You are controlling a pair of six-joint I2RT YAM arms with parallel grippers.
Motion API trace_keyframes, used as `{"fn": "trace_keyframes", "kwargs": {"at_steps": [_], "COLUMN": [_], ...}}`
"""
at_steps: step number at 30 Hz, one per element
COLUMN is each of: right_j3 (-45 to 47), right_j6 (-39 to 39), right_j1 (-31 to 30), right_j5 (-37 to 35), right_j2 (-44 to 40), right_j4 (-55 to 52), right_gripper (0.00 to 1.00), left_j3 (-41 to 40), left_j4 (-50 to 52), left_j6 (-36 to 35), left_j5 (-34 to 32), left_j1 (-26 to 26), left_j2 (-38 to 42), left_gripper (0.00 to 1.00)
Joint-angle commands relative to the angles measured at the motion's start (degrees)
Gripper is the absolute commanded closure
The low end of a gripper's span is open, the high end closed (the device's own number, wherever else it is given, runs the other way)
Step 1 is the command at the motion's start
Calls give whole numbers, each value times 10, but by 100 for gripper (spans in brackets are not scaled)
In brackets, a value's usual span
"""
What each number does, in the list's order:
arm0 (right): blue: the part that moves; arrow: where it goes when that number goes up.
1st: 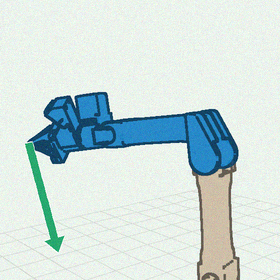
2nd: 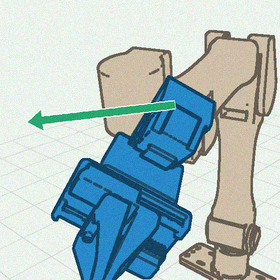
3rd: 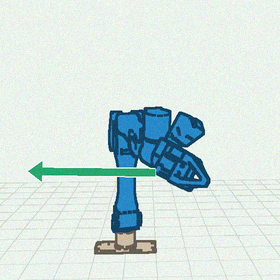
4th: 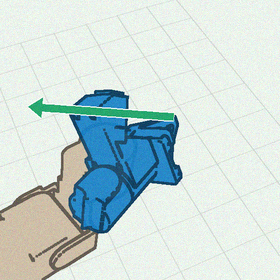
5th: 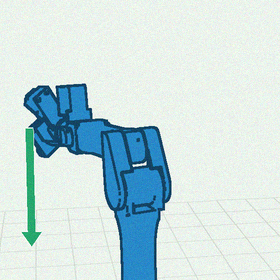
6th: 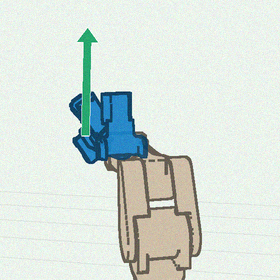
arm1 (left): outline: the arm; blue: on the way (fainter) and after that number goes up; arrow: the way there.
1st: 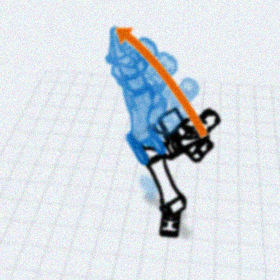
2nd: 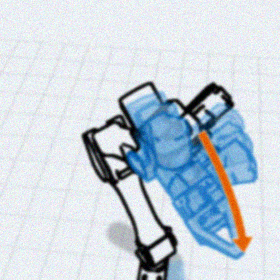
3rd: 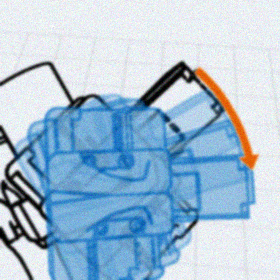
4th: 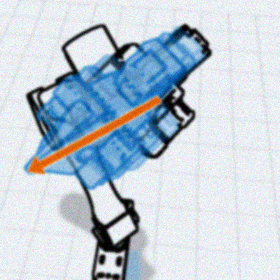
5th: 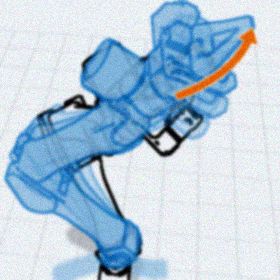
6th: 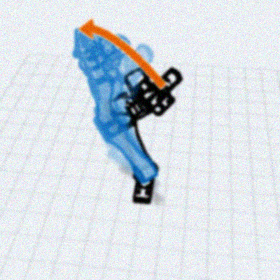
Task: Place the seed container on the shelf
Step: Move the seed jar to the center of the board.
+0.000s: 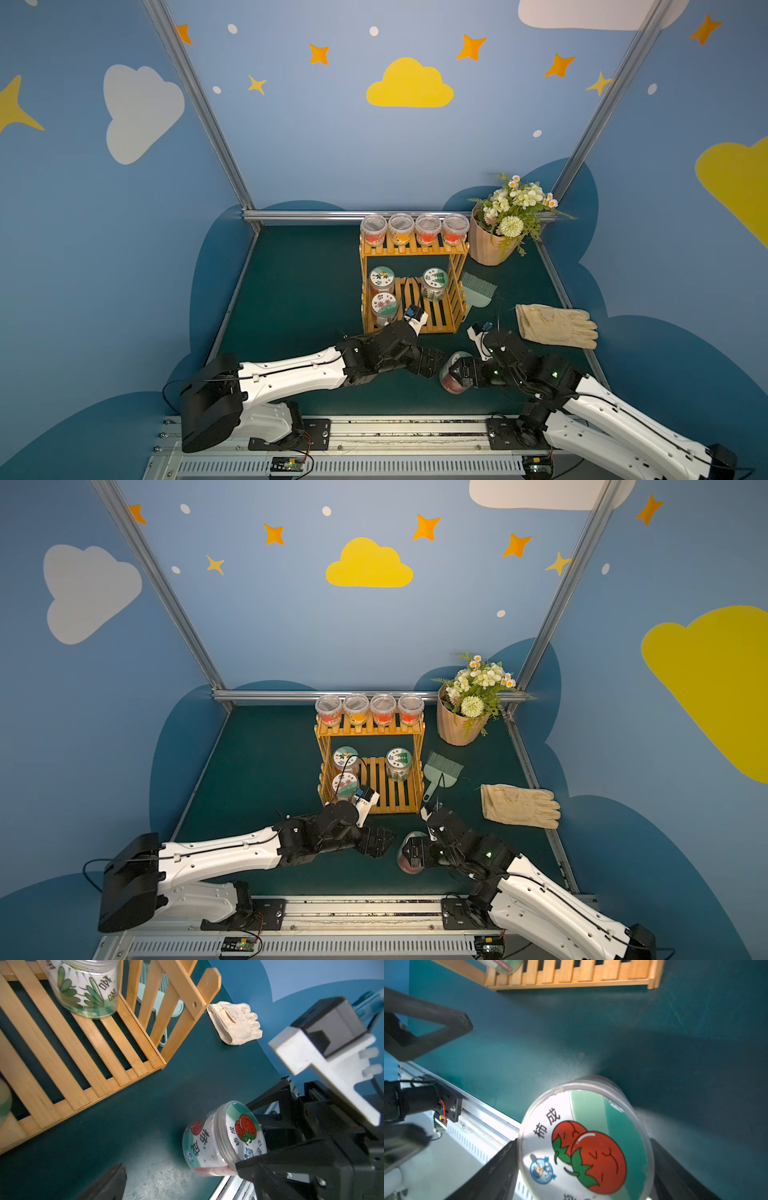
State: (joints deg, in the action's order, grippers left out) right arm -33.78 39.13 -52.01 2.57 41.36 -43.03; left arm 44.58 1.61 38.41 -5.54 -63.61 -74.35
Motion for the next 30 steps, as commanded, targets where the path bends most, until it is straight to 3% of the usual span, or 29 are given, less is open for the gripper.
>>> {"fn": "trace_keyframes", "kwargs": {"at_steps": [1,10,20,30], "right_j3": [-34,-44,-42,-35], "right_j6": [-21,-58,-49,82], "right_j1": [-30,-105,-121,-122], "right_j5": [-30,-64,-86,-139], "right_j2": [19,91,153,175], "right_j4": [44,84,122,95], "right_gripper": [20,19,19,16], "left_j3": [-11,-56,-98,-104], "left_j4": [19,52,85,101], "left_j6": [9,22,27,35], "left_j5": [-15,-27,-32,-4], "left_j1": [9,24,33,34], "left_j2": [26,94,160,153], "left_gripper": [0,0,0,0]}}
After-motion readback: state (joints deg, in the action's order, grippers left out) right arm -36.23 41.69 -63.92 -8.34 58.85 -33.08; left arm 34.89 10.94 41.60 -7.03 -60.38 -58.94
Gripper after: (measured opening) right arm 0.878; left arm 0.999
